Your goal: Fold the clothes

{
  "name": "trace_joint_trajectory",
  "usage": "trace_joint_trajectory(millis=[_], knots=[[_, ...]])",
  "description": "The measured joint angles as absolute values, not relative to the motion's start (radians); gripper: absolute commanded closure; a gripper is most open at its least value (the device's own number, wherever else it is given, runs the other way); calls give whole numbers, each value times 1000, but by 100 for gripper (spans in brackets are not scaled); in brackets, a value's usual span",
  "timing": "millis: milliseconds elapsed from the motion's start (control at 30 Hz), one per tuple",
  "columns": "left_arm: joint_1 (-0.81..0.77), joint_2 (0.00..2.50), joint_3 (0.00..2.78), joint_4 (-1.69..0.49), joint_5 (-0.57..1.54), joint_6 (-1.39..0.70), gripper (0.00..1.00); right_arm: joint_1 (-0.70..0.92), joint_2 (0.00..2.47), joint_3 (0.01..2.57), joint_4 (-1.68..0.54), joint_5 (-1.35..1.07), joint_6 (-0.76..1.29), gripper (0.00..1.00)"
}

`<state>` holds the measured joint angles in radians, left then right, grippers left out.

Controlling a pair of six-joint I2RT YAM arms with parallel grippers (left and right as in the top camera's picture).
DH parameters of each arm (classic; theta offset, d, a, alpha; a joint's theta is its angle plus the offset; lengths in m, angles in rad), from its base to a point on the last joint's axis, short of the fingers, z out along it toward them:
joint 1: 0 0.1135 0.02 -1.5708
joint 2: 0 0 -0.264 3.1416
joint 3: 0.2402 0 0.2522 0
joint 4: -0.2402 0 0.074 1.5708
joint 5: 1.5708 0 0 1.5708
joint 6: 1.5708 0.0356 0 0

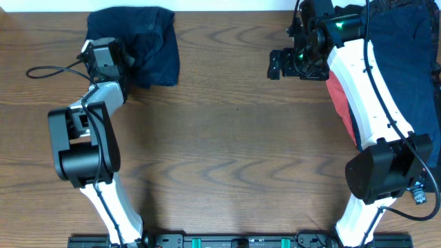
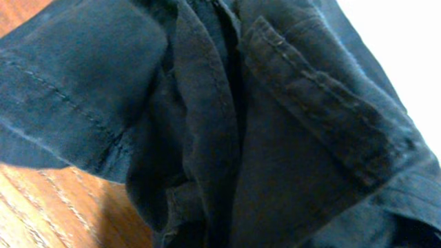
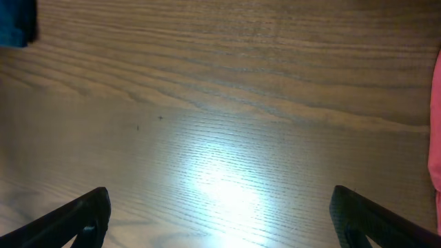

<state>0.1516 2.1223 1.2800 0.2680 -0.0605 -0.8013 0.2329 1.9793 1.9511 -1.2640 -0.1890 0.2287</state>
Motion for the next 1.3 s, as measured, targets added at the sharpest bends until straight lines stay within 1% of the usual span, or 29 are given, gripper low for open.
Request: trace_joint_trajectory(millis=[33,67,100,133,167,200,233,267,300,467,633,833,967,1067,1200,1300], knots=[[152,2138,1280,268,-61,-805,87,233,1979,1951,-1263,-189,231,1],[150,2154,1280,267,-60,-809,83,233,1979,1951,-1263,-189,233,1],[150,2167,1280,265,-58,-810,83,233,1979,1951,-1262,-189,234,1],[149,2179,1280,257,-54,-814,74,233,1979,1951,-1260,-189,236,1],[149,2187,1280,250,-54,-810,60,233,1979,1951,-1258,-189,238,1],[149,2186,1284,239,-47,-807,43,233,1979,1951,-1257,-189,238,1],[149,2179,1288,222,-43,-807,22,233,1979,1951,-1256,-189,239,1],[148,2172,1292,213,-36,-804,5,233,1979,1951,-1255,-188,239,1],[147,2165,1296,201,-33,-794,2,233,1979,1951,-1254,-188,241,1],[152,2125,1300,117,-10,-694,2,233,1979,1951,-1240,-188,244,1],[180,2051,1279,5,20,-535,2,233,1979,1951,-1190,-186,237,1],[193,1792,1268,-173,26,-368,2,233,1979,1951,-1145,-186,217,1],[192,1597,1269,-339,27,-326,2,233,1979,1951,-1139,-186,174,1],[192,1513,1269,-441,27,-310,2,233,1974,1951,-1141,-186,135,1],[192,1473,1269,-491,27,-305,2,238,1915,1951,-1152,-184,88,1],[192,1472,1269,-494,27,-304,2,247,1807,1951,-1170,-184,68,1]])
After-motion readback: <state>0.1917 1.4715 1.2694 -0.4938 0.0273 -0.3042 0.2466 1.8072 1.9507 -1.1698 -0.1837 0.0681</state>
